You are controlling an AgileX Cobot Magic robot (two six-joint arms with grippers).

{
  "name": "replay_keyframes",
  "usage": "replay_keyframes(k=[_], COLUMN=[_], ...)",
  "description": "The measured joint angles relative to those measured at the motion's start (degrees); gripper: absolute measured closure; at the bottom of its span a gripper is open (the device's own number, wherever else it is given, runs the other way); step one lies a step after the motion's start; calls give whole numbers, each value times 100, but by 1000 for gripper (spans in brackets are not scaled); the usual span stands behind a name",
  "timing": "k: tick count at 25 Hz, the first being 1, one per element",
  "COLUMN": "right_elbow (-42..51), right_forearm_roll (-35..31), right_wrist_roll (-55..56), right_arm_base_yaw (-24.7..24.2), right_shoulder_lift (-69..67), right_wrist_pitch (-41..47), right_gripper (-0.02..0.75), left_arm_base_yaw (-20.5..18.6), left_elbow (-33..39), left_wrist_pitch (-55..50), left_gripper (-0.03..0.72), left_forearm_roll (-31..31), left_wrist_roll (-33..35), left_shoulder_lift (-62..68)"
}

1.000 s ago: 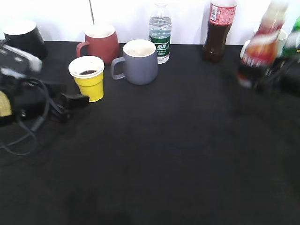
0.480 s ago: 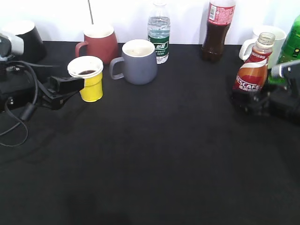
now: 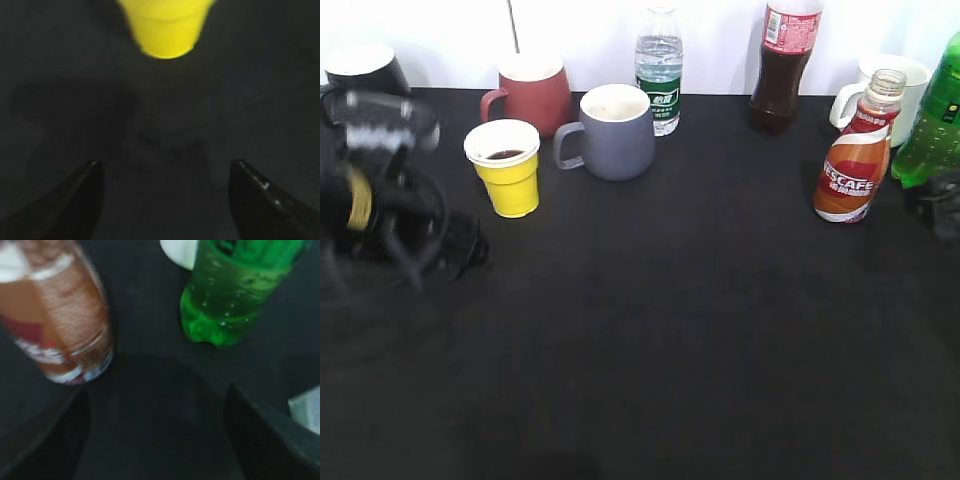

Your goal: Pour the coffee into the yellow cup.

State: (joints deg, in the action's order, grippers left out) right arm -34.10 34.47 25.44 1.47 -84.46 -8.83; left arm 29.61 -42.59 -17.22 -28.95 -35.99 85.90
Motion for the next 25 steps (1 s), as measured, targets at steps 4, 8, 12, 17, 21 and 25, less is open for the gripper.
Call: replay_keyframes(k=[4,8,12,17,21,25], right_elbow=[-473,-564,-578,-529,-323,239], right_forearm_roll=[-621,-1077,-2099,-2591,-2566,-2477], right_wrist_roll=[18,-3,-538,-984,-1143,-1188], right_arm_base_yaw=[961,1575,1962,1983,1983,1983], right_shoulder_lift=[429,1996,4053,5888,7503,8338], right_wrist_pitch=[2134,3151,4563,7044,7821,7825], right_gripper=[96,110,139,139,140,140], left_arm_base_yaw=[206,219,224,224,224,224], left_elbow=[-301,-301,-301,237,713,1063], left_wrist_pitch=[-1053,-2018,-3164,-3958,-4709,-4845], left_gripper=[126,166,169,186,189,190], left_forearm_roll=[304,633,1482,2088,2668,2745], left_wrist_roll=[7,1086,2056,2806,3206,3299], left_shoulder_lift=[-938,-2593,-4201,-6136,-7721,-8492])
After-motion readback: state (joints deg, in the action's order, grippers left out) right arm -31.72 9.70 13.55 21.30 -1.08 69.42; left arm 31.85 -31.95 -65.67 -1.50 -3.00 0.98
